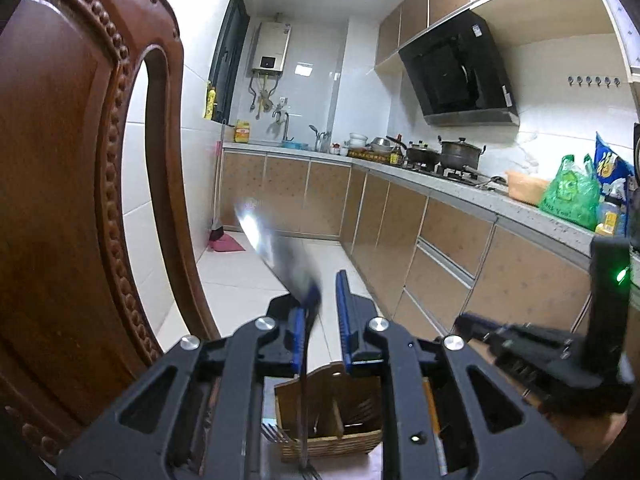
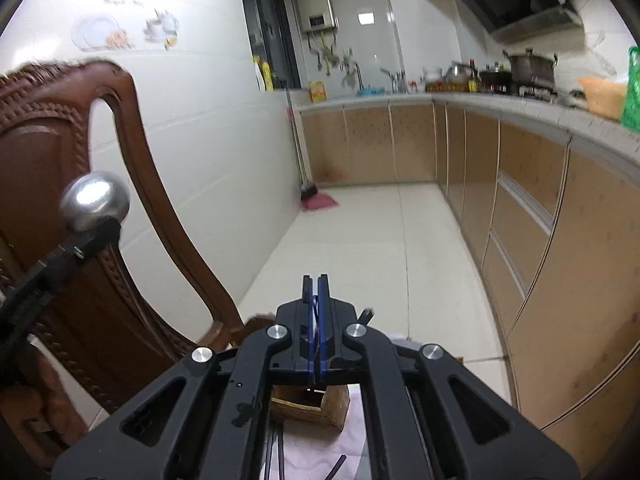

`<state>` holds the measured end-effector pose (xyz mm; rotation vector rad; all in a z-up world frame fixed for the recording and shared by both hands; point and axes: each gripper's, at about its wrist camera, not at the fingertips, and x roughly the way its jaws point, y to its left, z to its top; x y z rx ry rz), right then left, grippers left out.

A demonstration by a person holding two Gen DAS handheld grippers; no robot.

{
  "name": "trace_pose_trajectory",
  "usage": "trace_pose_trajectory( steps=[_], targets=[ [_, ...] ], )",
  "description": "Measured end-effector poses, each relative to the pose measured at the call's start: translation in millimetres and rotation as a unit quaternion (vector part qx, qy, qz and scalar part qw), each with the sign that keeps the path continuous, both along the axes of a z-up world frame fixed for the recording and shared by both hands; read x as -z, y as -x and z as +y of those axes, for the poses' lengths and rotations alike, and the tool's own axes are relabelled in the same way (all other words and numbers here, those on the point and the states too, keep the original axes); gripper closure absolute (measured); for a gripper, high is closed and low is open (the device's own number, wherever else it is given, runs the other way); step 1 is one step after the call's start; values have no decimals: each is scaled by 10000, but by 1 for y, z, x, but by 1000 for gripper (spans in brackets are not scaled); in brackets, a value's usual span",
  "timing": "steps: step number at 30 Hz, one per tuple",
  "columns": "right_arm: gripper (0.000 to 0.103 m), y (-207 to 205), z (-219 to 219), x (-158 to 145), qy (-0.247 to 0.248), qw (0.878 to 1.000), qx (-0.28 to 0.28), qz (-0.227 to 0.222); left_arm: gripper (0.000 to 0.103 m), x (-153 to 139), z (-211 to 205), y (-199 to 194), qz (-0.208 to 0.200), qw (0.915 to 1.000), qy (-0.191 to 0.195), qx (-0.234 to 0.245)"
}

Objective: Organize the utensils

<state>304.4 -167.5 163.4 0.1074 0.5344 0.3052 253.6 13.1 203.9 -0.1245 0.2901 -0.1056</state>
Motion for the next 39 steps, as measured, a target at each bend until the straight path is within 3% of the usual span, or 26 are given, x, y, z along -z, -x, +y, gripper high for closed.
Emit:
trace_pose_trajectory(
  steps=[4,5,6,8,9,11,14,17,18,19,20,21,23,27,29,31,33,39],
  targets=[
    [97,-18,4,33,-110,9991,-97,403,90,15,4,-15,160,9999,-14,-46],
    [80,-17,3,38,-76,9992,-53,395,90,18,4,-19,194,9998,-21,-61],
    [53,-15,2,40,-70,9993,-36,357,91,21,5,-21,222,9997,-3,-66],
    [28,1,-7,40,-255,9996,23,74,92,20,5,-22,196,9998,12,-53],
    [18,16,-18,38,-449,9986,163,-232,92,17,3,-22,148,9999,-14,-27],
    [12,38,-34,38,-679,9956,350,-546,92,12,-1,-20,64,9999,-82,-2],
    [11,65,-67,57,-1025,9912,597,-592,99,3,-2,-14,-37,9999,-155,44],
    [9,81,-91,85,-1320,9881,737,-267,99,-1,1,-6,18,9998,-180,95],
    [8,86,-96,95,-1354,9875,798,-122,95,1,2,-1,149,9995,-270,117],
    [8,93,-99,105,-1388,9868,837,21,84,3,4,4,271,9991,-284,156],
    [8,94,-101,112,-1445,9858,836,175,35,7,7,12,434,9986,-259,181],
    [8,95,-103,118,-1521,9847,762,375,8,12,11,27,457,9987,-179,137],
    [8,95,-99,124,-1530,9845,667,536,8,24,17,53,481,9987,-104,122],
    [8,96,-82,128,-1335,9884,316,652,8,64,14,86,1106,9935,-274,74],
    [8,94,-72,130,-1333,9881,153,747,8,98,0,89,1818,9811,-598,284],
    [8,95,-69,133,-1342,9876,71,816,11,126,-18,86,2171,9681,-1217,290],
    [8,97,-64,134,-1335,9876,12,831,19,153,-26,77,2411,9572,-1581,240],
    [8,98,-65,138,-1312,9870,46,928,42,224,-35,12,3028,9371,-1716,-263]
  ],
)
